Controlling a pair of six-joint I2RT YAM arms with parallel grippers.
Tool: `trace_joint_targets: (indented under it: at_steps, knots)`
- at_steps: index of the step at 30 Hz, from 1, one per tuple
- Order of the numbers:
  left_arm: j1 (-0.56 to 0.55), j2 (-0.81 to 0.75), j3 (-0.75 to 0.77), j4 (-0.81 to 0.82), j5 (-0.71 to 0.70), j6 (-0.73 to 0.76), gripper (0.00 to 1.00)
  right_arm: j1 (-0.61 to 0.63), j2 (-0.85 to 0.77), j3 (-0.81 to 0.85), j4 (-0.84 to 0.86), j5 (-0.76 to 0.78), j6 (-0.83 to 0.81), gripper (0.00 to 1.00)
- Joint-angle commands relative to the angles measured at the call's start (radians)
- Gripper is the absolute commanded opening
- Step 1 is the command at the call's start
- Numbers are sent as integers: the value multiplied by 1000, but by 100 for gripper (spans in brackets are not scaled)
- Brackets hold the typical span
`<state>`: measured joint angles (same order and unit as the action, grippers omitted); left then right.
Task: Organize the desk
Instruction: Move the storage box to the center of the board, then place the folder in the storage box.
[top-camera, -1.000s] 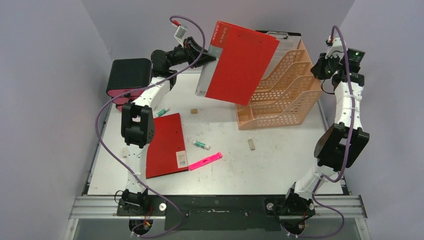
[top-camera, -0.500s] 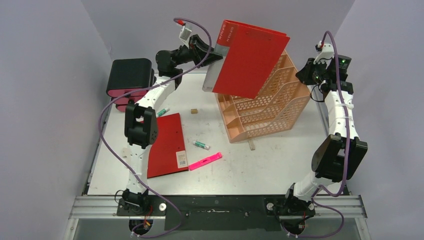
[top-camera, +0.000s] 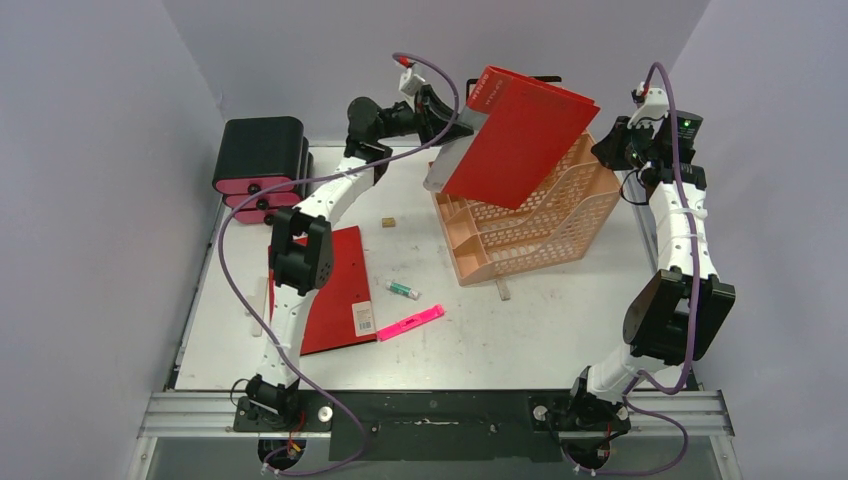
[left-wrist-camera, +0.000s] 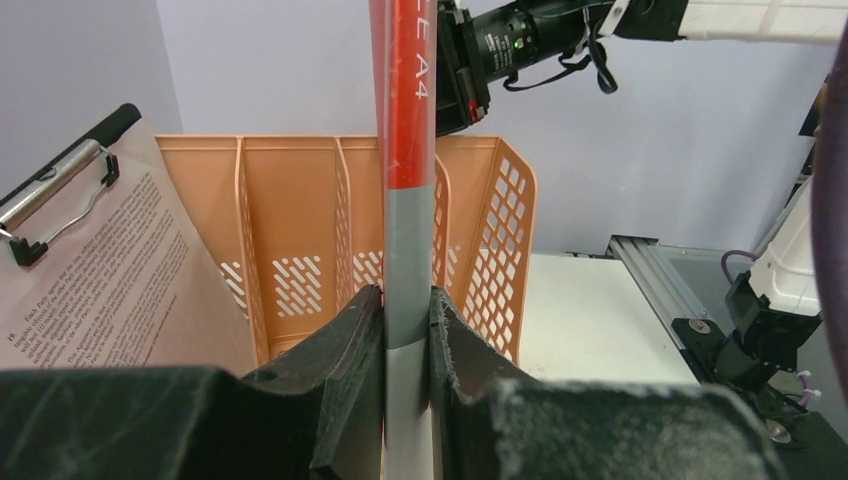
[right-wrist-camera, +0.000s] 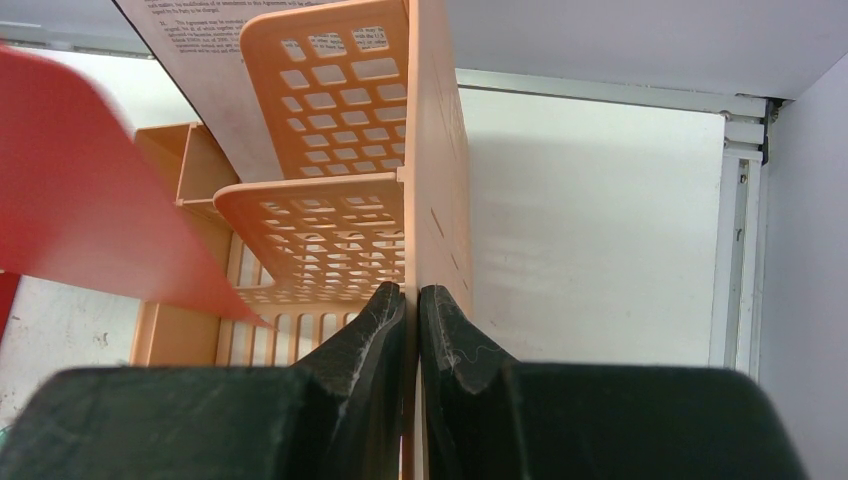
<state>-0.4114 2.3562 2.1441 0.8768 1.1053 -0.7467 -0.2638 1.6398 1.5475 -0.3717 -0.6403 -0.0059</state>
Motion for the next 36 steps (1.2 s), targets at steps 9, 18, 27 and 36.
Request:
trace_joint_targets:
  at_steps: [9,18,27,36]
  knots:
    - [-39,52,108,-71,-26,122,0,31,-34,-29,-57,-91,30,5]
    - [-53,95,117,-70,-37,112,0,24,-53,60,-122,-19,-105,59]
    - [-56,102,107,-64,-33,92,0,-8,-84,294,-172,-96,-383,79]
    - [-58,94,70,-29,-16,41,17,191,4,391,-377,-169,-784,91]
